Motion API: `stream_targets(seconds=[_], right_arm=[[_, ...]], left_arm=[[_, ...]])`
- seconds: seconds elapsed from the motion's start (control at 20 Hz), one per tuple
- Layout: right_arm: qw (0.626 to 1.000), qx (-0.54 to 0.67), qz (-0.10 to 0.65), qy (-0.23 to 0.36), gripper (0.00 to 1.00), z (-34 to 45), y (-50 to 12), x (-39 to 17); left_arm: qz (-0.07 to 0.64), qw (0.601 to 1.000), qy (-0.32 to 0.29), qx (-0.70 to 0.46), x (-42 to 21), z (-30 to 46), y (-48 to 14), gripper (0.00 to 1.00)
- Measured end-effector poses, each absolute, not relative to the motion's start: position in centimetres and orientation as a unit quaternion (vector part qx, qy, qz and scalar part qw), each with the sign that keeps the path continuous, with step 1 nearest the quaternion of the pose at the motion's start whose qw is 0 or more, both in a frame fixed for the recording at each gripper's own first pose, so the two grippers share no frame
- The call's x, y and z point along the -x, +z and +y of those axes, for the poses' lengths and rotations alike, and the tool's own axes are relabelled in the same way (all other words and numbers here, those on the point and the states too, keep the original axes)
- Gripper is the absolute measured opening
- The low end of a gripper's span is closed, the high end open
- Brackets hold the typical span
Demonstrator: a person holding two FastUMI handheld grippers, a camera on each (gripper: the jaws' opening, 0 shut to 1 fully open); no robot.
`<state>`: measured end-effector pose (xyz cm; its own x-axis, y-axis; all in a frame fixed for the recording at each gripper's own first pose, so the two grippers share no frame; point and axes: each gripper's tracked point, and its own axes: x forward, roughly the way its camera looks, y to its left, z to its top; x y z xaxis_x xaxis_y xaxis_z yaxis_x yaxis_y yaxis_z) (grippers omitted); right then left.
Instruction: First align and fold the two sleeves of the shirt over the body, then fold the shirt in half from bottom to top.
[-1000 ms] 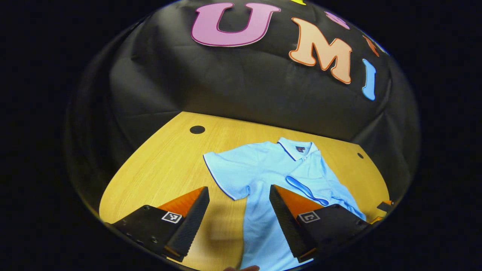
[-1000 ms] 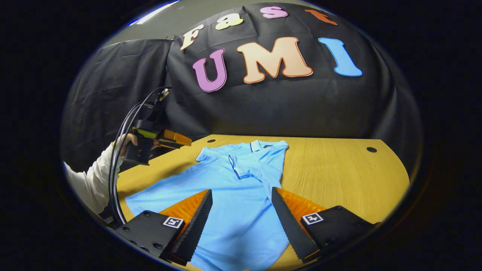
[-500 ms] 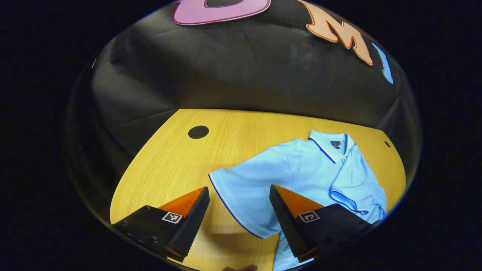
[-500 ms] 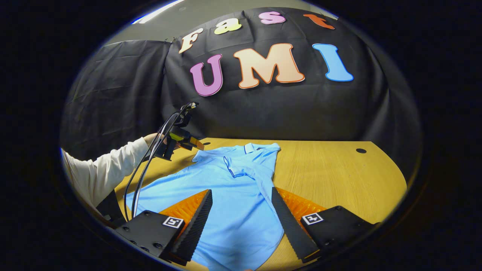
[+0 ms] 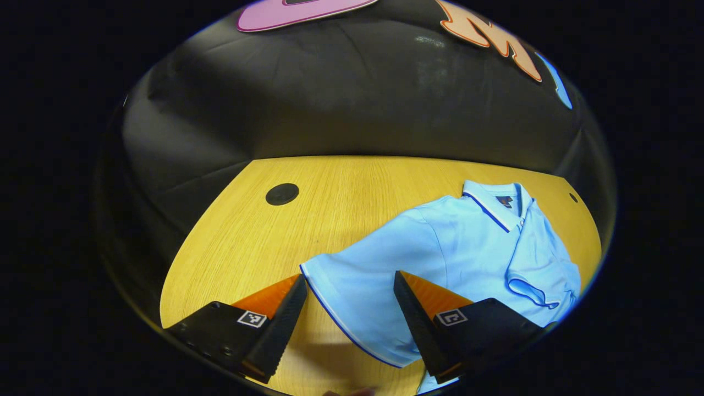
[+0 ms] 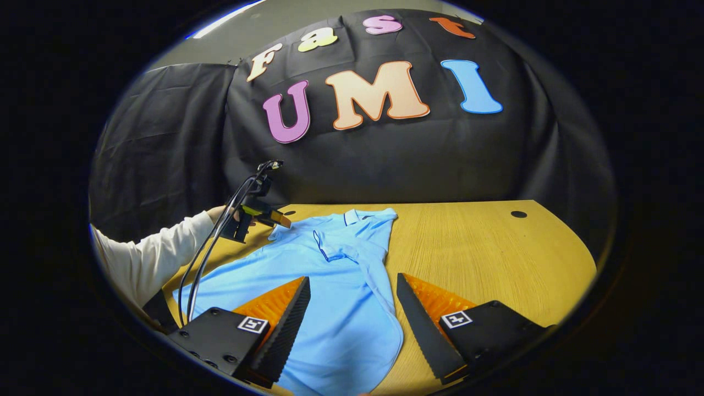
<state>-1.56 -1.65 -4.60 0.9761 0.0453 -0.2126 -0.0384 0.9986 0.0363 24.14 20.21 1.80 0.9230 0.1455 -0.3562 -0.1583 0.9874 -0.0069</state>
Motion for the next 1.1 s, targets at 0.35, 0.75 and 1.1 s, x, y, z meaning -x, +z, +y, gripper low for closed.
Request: stream_targets(seconds=[0.35,0.75,1.1], right_arm=[[0.993,-0.022,0.116,0.025,0.98,-1.8,-5.5,1.5],[0.991,-0.004,0.131,0.038,0.98,-1.6,-6.5,2.0],[0.990,-0.001,0.133,0.041,0.98,-1.6,-6.4,1.7]], left_arm=[[0.176,0.982,0.060,0.026,-24.1,20.1,1.7,0.92],[0.142,0.987,0.058,0.054,-24.4,19.1,2.3,0.22],[0.108,0.989,0.030,0.094,-24.7,17.5,3.8,0.00]])
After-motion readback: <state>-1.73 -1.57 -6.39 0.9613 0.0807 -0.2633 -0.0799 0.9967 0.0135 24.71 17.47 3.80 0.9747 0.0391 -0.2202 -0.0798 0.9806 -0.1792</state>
